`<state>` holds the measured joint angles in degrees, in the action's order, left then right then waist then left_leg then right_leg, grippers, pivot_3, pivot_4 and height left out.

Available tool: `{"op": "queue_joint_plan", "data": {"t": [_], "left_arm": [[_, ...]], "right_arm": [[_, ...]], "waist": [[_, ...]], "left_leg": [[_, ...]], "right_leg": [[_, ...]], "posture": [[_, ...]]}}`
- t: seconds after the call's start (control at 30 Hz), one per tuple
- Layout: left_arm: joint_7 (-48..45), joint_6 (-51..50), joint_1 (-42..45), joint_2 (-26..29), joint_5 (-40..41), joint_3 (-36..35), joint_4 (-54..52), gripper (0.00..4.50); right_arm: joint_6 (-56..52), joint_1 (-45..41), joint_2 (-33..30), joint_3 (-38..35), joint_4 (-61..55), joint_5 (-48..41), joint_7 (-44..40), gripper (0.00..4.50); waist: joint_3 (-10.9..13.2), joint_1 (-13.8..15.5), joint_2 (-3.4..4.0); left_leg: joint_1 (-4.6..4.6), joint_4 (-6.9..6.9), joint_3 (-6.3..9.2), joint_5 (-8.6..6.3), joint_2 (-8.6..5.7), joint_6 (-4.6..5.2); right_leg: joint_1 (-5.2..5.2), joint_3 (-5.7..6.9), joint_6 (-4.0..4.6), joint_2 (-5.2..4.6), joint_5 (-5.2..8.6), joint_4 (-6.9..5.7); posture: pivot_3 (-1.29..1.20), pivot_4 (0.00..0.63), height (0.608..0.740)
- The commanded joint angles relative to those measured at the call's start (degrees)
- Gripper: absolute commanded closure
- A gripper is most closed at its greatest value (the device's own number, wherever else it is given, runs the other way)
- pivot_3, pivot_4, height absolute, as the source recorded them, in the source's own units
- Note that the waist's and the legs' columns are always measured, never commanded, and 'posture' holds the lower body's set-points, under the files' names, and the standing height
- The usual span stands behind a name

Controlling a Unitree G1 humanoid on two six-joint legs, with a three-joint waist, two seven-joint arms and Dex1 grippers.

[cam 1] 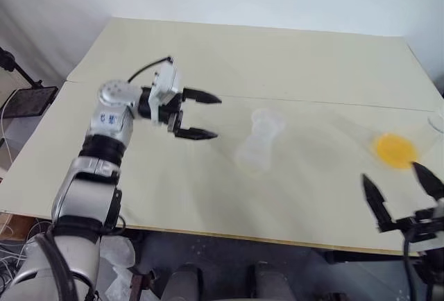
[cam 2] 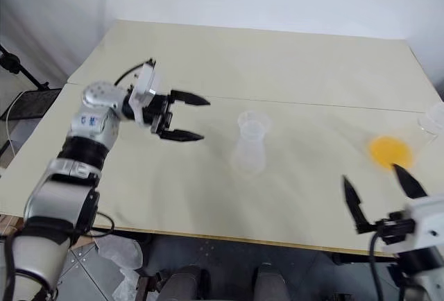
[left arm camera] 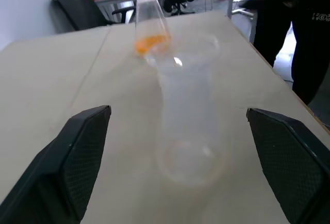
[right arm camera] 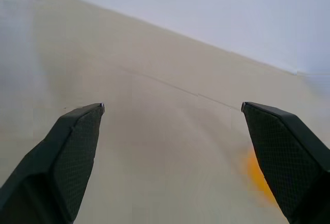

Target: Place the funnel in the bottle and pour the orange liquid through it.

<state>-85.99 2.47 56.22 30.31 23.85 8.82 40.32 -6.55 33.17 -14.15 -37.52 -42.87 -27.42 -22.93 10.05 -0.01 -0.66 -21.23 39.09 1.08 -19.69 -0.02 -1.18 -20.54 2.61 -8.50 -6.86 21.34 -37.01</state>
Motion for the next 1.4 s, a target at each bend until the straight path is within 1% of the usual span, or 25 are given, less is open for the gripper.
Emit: {"op": "queue_joint_plan", "data": {"t": [0.03, 0.13, 0.2, 0.27, 0.33, 0.4, 0.6, 0.7, 0.77, 0.9, 1.03, 1.4], "left_arm": [[0.35, -2.29, -4.72, 0.03, 2.16, -3.36, -8.73, 0.03], [3.37, -4.33, -7.99, -0.62, 2.85, -5.67, -13.08, 0.03], [3.51, -6.99, -10.19, -0.22, 3.41, -6.1, -16.44, 0.03], [5.15, -9.61, -12.52, -0.16, 3.82, -6.78, -20.14, 0.03], [7.36, -12.16, -14.92, -0.24, 4.38, -7.58, -23.47, 0.03], [9.25, -13.96, -16.77, -0.54, 4.75, -8.03, -26.59, 0.03], [13.05, -18.14, -20.52, -0.75, 5.99, -9.18, -33.48, 0.03], [14.24, -20.01, -22.23, -0.24, 6.64, -10.11, -36.14, 0.03], [14.64, -20.67, -23.11, 0.16, 6.95, -10.54, -37.28, 0.03], [15.58, -21.21, -23.93, 0.48, 7.13, -11.23, -38.66, 0.03], [16.07, -21.19, -24.1, 0.49, 6.92, -11.52, -39.15, 0.03], [16.6, -20.71, -24.0, 0.6, 6.67, -11.59, -39.86, 0.03]], "right_arm": [[1.47, 1.17, 1.83, -4.04, 3.58, -2.43, 2.25, 0.0], [0.59, -1.15, 0.32, -5.91, 5.67, -2.87, 4.59, 0.0], [-1.22, -3.27, -1.61, -6.98, 6.66, -3.96, 5.91, 0.0], [-4.41, -7.15, -5.22, -8.29, 8.03, -4.93, 8.46, 0.0], [-9.82, -12.31, -10.5, -9.28, 11.03, -5.88, 11.23, 0.0], [-14.76, -15.53, -14.94, -9.84, 13.67, -7.78, 11.86, 0.0], [-26.44, -26.82, -24.26, -11.58, 21.18, -15.05, 13.73, 0.0], [-28.9, -32.21, -30.12, -8.73, 27.82, -12.13, 12.59, 0.0], [-29.1, -34.91, -32.4, -7.47, 32.32, -10.2, 12.14, 0.0], [-30.88, -40.03, -33.94, -6.64, 39.44, -9.82, 11.36, 0.0], [-30.95, -42.45, -34.69, -5.11, 43.44, -7.79, 9.99, 0.0], [-24.28, -52.27, -34.44, -0.74, 54.94, -3.77, 3.53, 0.0]], "waist": [[0.01, -0.05, 0.01], [0.01, -0.05, 0.03], [-0.04, -0.28, 0.13], [-0.15, -0.5, 0.31], [-0.2, -0.82, 0.41], [-0.2, -0.75, 0.41], [-0.19, -0.12, 0.42], [-0.19, -0.12, 0.43], [-0.18, -0.07, 0.43], [-0.18, -0.15, 0.43], [-0.18, -0.14, 0.44], [-0.16, -0.25, 0.48]], "left_leg": [[-0.01, 0.0, 0.01, 0.0, 0.0, 0.0], [0.01, 0.02, 0.02, 0.01, 0.0, 0.02], [0.06, 0.02, 0.01, 0.01, 0.02, 0.02], [0.15, 0.0, -0.1, 0.01, 0.02, 0.02], [0.18, -0.01, -0.14, 0.01, 0.02, 0.02], [0.18, 0.0, -0.14, 0.03, 0.02, 0.05], [0.11, 0.01, -0.12, 0.03, -0.01, 0.07], [0.1, 0.01, -0.12, 0.02, -0.03, 0.08], [0.08, 0.0, -0.11, 0.02, -0.02, 0.09], [0.04, -0.01, -0.1, 0.03, -0.01, 0.09], [0.02, 0.0, -0.12, 0.03, -0.01, 0.09], [0.03, 0.0, -0.14, 0.03, 0.01, 0.08]], "right_leg": [[0.0, -0.01, 0.0, -0.01, 0.0, 0.01], [-0.02, -0.2, 0.0, -0.01, 0.0, 0.04], [-0.02, -0.25, 0.0, 0.0, 0.0, 0.02], [-0.02, -0.41, 0.0, 0.02, 0.0, 0.02], [-0.02, -0.48, 0.0, 0.02, 0.0, 0.01], [-0.02, -0.51, 0.0, 0.02, 0.0, -0.01], [-0.02, -0.52, 0.0, -0.01, 0.0, 0.05], [-0.02, -0.52, 0.0, -0.02, 0.0, 0.08], [-0.02, -0.5, 0.0, -0.02, 0.0, 0.09], [-0.02, -0.48, 0.0, -0.01, 0.0, 0.13], [-0.03, -0.48, 0.0, -0.01, 0.0, 0.13], [-0.04, -0.48, 0.0, 0.0, 0.0, 0.16]], "posture": [[0.0, 0.15, 0.74], [0.0, 0.15, 0.74], [0.0, 0.15, 0.74], [0.0, 0.15, 0.74], [0.0, 0.15, 0.74], [0.0, 0.15, 0.74], [0.0, 0.15, 0.74], [0.0, 0.15, 0.74], [0.0, 0.15, 0.74], [0.0, 0.15, 0.74], [0.0, 0.15, 0.74], [0.0, 0.15, 0.74]]}}
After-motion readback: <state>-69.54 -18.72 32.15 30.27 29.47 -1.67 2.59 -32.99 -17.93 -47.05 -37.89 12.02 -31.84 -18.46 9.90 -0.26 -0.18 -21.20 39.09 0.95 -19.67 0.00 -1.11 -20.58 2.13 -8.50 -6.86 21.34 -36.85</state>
